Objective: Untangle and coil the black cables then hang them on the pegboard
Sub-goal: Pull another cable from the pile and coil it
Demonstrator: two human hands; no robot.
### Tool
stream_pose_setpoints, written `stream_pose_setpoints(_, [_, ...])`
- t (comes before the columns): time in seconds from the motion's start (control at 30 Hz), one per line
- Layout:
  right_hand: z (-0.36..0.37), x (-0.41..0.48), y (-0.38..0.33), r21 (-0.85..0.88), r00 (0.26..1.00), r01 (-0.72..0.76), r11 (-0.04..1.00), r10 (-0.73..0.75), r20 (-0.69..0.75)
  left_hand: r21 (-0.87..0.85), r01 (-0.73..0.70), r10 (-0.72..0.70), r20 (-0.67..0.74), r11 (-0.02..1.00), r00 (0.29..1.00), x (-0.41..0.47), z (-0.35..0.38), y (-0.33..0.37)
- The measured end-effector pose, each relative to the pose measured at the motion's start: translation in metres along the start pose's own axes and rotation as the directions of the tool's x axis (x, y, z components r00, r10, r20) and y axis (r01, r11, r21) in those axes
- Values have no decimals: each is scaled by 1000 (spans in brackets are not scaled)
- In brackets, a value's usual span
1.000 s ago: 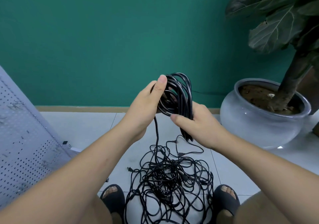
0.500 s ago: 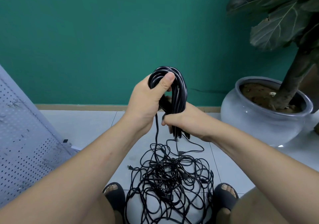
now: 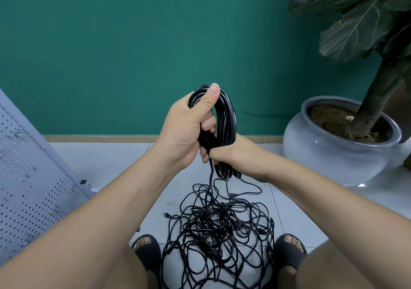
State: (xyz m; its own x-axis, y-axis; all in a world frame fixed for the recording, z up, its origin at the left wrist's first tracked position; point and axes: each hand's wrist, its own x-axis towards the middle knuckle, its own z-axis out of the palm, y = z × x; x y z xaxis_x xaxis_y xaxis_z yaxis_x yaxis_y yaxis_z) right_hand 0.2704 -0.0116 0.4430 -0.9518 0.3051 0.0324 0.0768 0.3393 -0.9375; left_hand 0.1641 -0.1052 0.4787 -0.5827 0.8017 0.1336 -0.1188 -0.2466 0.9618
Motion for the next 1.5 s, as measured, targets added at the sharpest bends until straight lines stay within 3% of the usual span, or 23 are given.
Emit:
stream_pose_setpoints(0.13, [1, -3, 6, 68, 999, 31, 997, -28, -38, 45, -39, 38, 23, 998, 999, 3, 1, -4])
stream_pose_setpoints(0.3, [-8, -6, 7, 35, 994, -14, 999, 17, -105, 171, -72, 67, 34, 983, 997, 11, 1, -12])
stream_pose_setpoints(0.47, [-20, -7, -1, 124, 969, 46, 991, -15, -246, 129, 45, -66, 161, 991, 985, 8, -2, -31])
stream_pose_setpoints(0.63, [-34, -8, -11, 185, 930, 148, 971, -73, -360, 349, 196, -281, 215, 916, 935, 2, -7, -61])
stream_pose_setpoints(0.77, [-46, -5, -14, 242, 885, 208, 948, -77, -458, 444, 215, -340, 224, 870, 913, -9, -6, -77])
stream_pose_setpoints(0.97, [-55, 4, -12, 257, 790, 252, 933, -45, -611, 671, 109, -379, 270, 733, 885, -34, -6, -109])
stream_pose_setpoints(1.13, [-65, 7, -4, 97, 734, 133, 986, -32, -679, 753, 0, -385, 337, 658, 859, -46, 0, -101])
stream_pose_setpoints(1.3, [-81, 4, 6, -88, 782, 0, 996, -55, -620, 798, -140, -236, 334, 586, 913, -48, -9, -63])
stream_pose_setpoints(1.5, [-78, -11, 22, -347, 936, -66, 936, -62, -346, 671, -140, -46, 252, 728, 967, -37, -30, -21])
